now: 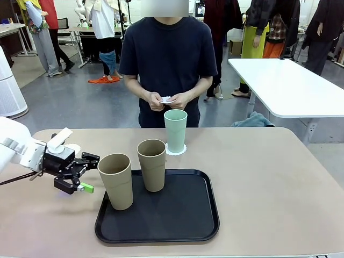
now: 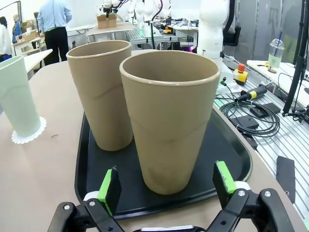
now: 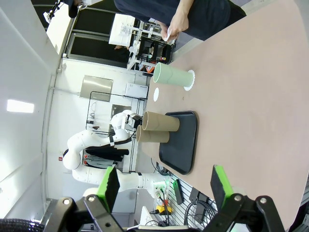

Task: Place coasters on the table and set cups on them.
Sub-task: Take one Reusable plastic cup from the Flat Tray and place it on a coaster set by the human.

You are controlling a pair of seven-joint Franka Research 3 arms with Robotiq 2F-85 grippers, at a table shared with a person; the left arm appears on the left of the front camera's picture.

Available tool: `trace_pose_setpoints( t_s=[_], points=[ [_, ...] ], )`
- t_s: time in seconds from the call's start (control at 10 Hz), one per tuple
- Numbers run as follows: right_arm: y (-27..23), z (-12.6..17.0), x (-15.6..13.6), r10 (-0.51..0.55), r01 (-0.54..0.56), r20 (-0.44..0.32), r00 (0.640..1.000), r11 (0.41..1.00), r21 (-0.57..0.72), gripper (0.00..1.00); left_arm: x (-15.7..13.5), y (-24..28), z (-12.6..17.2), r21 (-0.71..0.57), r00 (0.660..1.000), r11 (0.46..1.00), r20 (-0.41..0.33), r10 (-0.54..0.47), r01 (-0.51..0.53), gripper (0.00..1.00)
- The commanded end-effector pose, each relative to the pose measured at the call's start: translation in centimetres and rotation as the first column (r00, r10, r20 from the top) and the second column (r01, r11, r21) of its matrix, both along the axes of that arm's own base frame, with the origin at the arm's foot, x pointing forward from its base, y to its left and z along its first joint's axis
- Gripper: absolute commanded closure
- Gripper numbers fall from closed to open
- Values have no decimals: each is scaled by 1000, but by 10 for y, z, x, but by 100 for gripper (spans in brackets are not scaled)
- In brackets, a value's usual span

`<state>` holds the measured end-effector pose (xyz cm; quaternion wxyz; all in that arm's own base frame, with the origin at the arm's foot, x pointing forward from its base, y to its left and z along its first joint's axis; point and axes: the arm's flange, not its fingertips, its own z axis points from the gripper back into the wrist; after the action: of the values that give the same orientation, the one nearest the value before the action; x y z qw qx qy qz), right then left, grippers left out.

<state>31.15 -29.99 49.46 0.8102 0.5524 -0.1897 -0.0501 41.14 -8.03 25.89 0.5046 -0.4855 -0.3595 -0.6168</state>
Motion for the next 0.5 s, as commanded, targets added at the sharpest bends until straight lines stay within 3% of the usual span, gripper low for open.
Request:
trace_pose_setpoints(
  t_s=[0.0,0.4],
  points=[
    [0,-1,0,-1,1,4,1000,1000,8,0,0,-14,-8,-4,999,1000,41,18,-18,0],
    [0,-1,0,-1,1,4,1000,1000,8,0,-1,-24,-13,6,1000,1000,12,-3,3,0]
  ],
)
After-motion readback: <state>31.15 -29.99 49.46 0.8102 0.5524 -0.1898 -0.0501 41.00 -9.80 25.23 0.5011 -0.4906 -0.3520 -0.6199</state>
